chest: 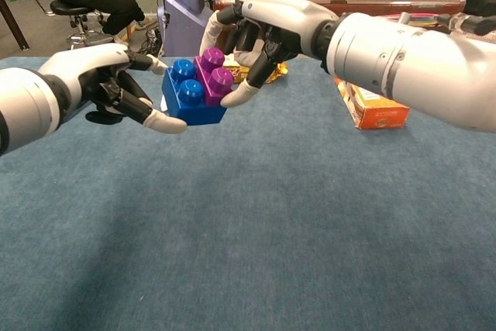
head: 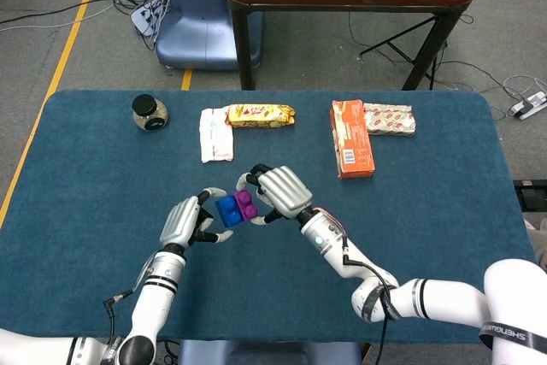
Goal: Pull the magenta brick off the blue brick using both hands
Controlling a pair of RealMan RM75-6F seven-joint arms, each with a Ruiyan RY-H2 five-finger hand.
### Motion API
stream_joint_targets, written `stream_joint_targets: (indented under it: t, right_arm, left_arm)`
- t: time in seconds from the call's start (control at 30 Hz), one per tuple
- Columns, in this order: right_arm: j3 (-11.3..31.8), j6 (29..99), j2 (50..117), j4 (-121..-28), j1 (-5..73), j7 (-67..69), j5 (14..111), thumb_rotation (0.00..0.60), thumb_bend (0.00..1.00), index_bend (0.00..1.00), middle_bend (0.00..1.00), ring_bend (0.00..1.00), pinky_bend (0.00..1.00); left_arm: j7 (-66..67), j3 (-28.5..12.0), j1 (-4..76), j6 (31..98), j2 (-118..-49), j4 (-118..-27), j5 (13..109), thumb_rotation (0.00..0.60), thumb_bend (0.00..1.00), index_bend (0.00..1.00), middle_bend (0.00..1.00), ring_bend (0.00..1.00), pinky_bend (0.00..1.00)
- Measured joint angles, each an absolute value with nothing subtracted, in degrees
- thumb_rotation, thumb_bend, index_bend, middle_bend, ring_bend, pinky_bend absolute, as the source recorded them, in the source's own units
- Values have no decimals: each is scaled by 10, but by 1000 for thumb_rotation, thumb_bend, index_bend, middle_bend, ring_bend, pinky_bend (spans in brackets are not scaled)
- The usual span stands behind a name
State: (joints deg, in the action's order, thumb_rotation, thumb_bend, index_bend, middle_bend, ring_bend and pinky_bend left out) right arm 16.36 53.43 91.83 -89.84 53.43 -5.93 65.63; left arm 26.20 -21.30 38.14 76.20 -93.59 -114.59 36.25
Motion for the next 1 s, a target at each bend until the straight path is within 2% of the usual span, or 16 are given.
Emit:
stream_joint_targets:
  t: [0.13,0.67,1.0]
  right_arm:
    - [163,533,922,-895,534,-55,657,600,152,676,1000,1000,1000]
    - [165,535,940,-883,533,-52,657,600,153,681,1000,1000,1000]
    - [166,532,945,-878,533,-43,661,600,155,682,1000,1000,1000]
  left_arm:
    - [258,-210,382,766,-937,-1142,362,600,0,404,1000,1000,1000]
    - [238,-206,384,777,-956,-1128,375,595,0,421,1000,1000,1000]
    - [224,-207,378,789,-965,-1120,390,597,0,525,1000,1000,1000]
